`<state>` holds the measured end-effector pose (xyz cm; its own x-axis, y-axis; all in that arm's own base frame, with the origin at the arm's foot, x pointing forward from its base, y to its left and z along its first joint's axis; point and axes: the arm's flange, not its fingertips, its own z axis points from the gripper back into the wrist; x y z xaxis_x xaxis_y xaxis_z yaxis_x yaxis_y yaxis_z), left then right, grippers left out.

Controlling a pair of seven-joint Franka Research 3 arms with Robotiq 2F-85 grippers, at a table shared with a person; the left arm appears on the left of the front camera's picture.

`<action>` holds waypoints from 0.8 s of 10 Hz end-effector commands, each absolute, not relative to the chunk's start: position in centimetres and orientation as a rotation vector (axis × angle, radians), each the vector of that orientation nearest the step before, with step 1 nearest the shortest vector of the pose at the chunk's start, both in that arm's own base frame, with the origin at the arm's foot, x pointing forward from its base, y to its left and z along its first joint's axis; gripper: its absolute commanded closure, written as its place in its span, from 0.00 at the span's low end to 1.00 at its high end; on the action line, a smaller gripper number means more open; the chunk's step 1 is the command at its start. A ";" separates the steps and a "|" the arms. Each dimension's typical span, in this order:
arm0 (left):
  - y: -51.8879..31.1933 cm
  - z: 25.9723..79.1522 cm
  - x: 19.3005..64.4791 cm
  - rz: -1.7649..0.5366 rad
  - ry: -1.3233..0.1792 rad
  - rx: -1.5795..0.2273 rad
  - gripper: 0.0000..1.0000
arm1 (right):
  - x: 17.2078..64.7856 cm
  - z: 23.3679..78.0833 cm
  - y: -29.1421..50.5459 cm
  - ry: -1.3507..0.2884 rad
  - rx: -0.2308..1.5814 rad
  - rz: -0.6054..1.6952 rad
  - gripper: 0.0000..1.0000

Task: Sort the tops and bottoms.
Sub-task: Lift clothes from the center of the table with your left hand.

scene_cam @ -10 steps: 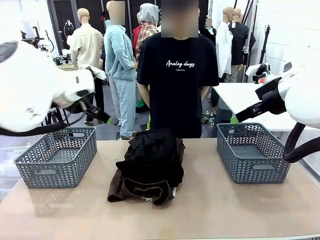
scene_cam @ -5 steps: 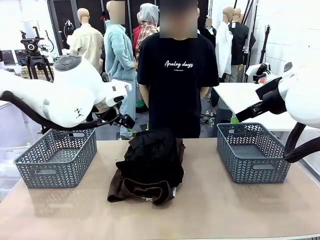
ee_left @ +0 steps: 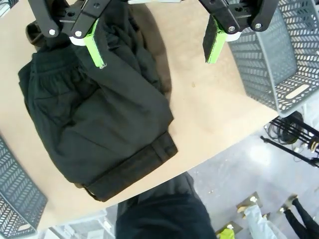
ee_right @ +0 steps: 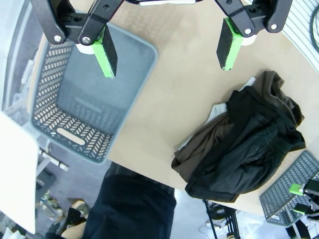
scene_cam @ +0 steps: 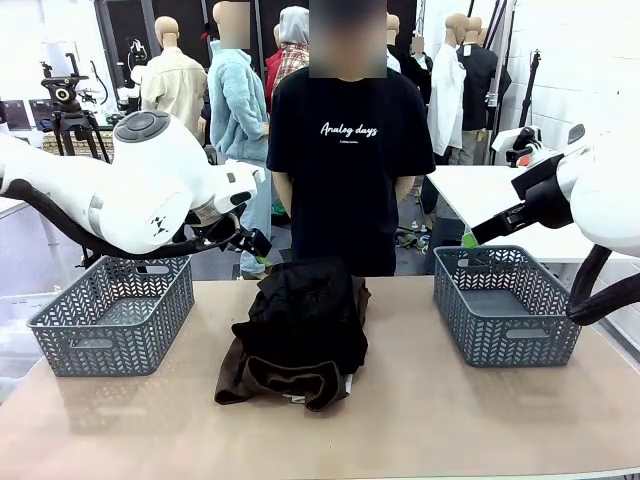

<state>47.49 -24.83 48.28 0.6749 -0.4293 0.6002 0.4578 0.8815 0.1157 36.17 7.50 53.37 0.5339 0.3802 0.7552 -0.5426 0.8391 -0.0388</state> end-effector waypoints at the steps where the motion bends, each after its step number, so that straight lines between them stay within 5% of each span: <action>1: -29.0 48.7 48.7 -0.586 -0.653 -0.177 0.00 | 36.2 53.2 7.5 -0.840 0.214 0.559 0.00; 8: -35.1 48.4 51.4 -0.390 -0.401 -0.057 0.00 | 36.2 53.2 7.5 -0.840 0.214 0.559 0.00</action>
<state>50.81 -33.33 48.11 0.8092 -0.3956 0.4344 0.4325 0.9015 0.0152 36.17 7.50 53.38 0.5338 0.3806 0.7551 -0.5423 0.8393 -0.0397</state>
